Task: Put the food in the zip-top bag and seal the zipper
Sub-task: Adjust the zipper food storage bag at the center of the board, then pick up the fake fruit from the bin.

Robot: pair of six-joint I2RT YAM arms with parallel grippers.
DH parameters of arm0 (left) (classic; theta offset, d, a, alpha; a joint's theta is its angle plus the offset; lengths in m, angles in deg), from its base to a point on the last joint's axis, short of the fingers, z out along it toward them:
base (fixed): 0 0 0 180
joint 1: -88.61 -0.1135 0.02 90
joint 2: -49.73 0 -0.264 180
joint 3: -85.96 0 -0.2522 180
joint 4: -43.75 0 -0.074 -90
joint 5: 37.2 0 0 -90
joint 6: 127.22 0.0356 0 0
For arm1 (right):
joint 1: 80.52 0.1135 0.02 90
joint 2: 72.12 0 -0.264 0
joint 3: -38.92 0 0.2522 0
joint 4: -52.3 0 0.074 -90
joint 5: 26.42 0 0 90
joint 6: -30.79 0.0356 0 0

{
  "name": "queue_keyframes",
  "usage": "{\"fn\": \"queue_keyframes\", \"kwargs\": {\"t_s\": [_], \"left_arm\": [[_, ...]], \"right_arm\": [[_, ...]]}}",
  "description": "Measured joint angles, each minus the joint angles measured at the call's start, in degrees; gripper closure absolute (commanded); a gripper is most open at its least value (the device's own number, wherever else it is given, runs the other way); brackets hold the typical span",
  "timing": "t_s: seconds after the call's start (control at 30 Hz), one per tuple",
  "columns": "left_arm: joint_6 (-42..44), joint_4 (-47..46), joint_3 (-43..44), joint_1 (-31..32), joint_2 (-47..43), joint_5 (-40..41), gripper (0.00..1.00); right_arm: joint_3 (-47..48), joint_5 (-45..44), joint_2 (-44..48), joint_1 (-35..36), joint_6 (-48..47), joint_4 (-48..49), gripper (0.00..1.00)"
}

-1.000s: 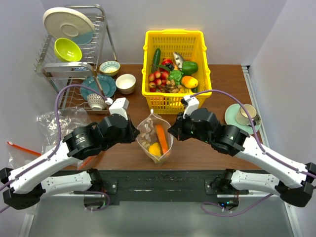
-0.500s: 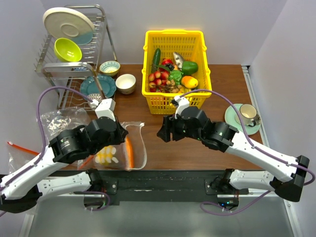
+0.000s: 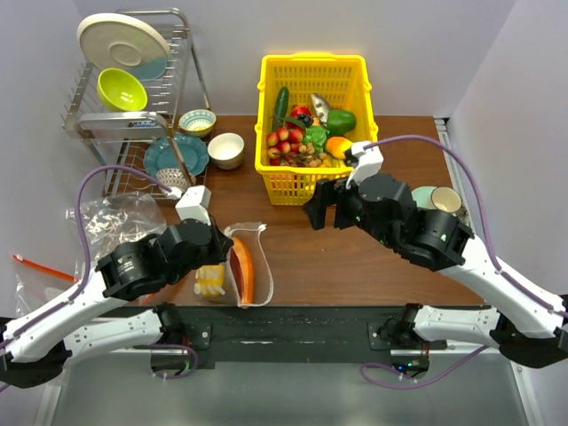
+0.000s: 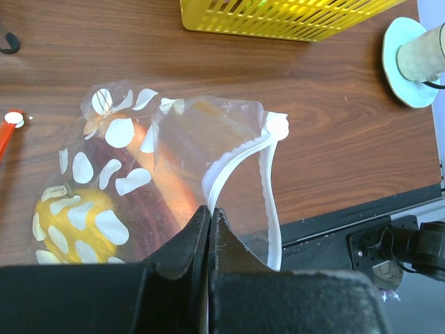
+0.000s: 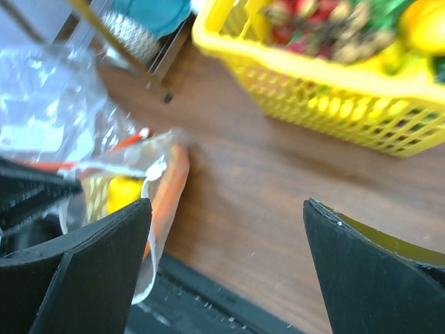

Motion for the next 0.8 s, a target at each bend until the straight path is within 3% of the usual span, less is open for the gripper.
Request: {"fn": "queue_keyframes", "kwargs": {"t_s": [0.23,0.47,0.8], "left_arm": [[0.04,-0.26,0.00,0.00,0.85,0.11,1.00],[0.15,-0.55,-0.07,0.00,1.42,0.15,1.00],[6.60,-3.13,-0.28,0.00,2.36,2.10,1.00]], "right_arm": [[10.03,-6.23,-5.75,-4.24,-4.39,-3.63,0.04],[13.73,-5.18,-13.79,-16.33,-6.69,-3.82,0.05],[23.10,1.31,-28.41,-25.18,-7.30,-3.58,0.05]]}}
